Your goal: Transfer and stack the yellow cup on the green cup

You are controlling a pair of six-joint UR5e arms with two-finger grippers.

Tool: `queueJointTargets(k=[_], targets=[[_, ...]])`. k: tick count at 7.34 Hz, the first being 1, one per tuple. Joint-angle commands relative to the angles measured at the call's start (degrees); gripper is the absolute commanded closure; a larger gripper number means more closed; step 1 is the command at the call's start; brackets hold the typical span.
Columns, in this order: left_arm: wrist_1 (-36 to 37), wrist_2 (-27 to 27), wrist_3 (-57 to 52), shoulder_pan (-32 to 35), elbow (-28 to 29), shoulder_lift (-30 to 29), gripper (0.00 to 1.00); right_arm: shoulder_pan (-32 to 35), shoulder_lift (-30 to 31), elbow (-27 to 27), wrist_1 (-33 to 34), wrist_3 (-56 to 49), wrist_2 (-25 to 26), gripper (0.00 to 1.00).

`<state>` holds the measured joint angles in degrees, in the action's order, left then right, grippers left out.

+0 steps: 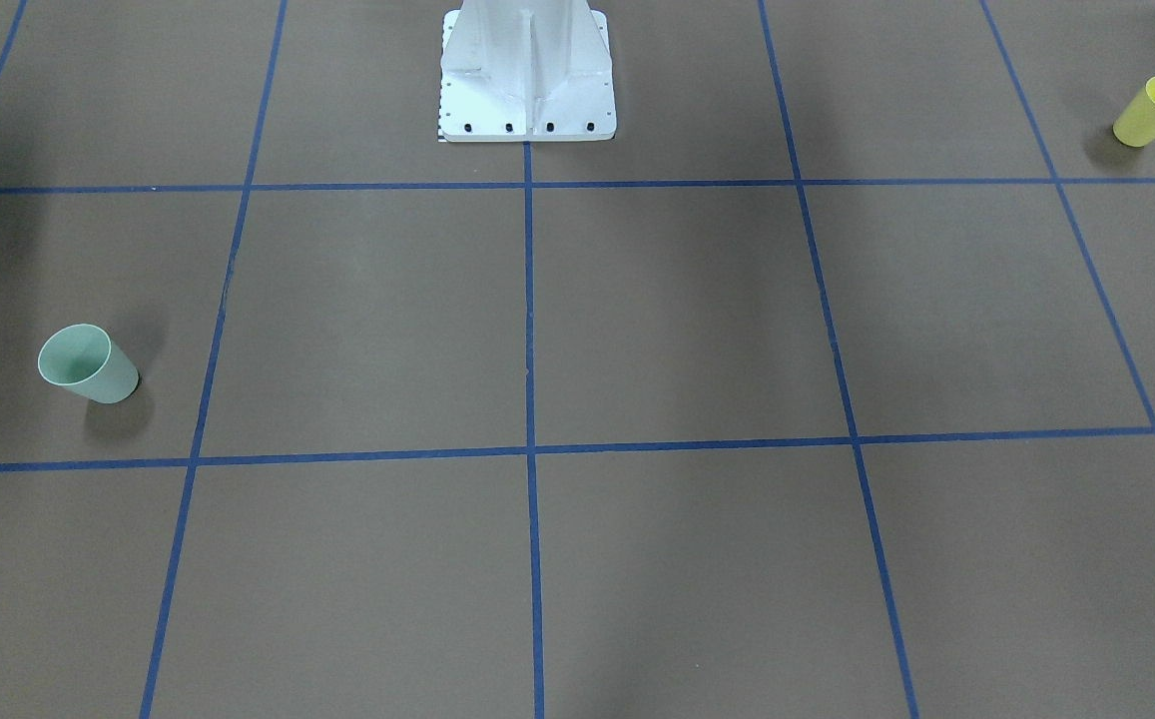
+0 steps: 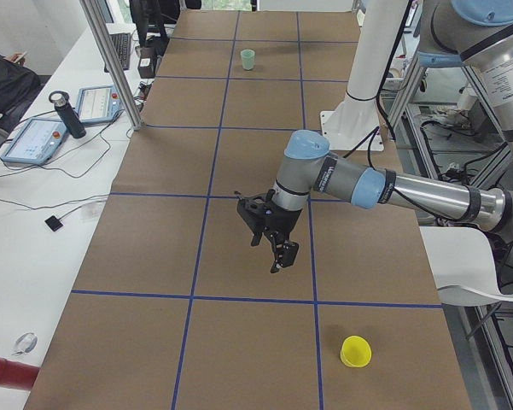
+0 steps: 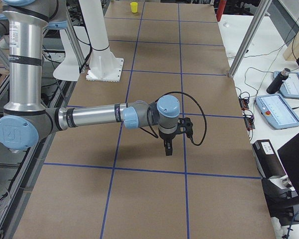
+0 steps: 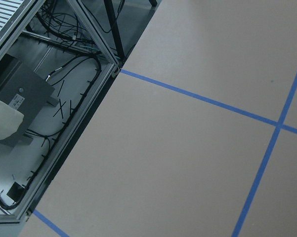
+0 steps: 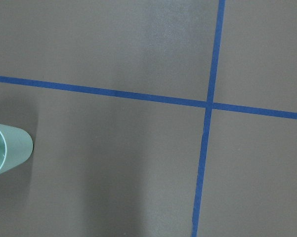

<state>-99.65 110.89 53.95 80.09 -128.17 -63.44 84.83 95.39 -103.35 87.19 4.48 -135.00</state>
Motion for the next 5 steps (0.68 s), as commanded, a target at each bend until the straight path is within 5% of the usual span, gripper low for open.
queueJointTargets(k=[1,5], targets=[[0.2,-0.8,12.3,-4.1,-2.7,0.2,0.0,0.1,0.2,-0.1,0.0,0.0,0.0,0.0],[18.2,-10.8,22.1,-16.5,-10.6,-0.3,0.0,0.1,0.1,0.0,0.0,0.0,0.3,0.0]])
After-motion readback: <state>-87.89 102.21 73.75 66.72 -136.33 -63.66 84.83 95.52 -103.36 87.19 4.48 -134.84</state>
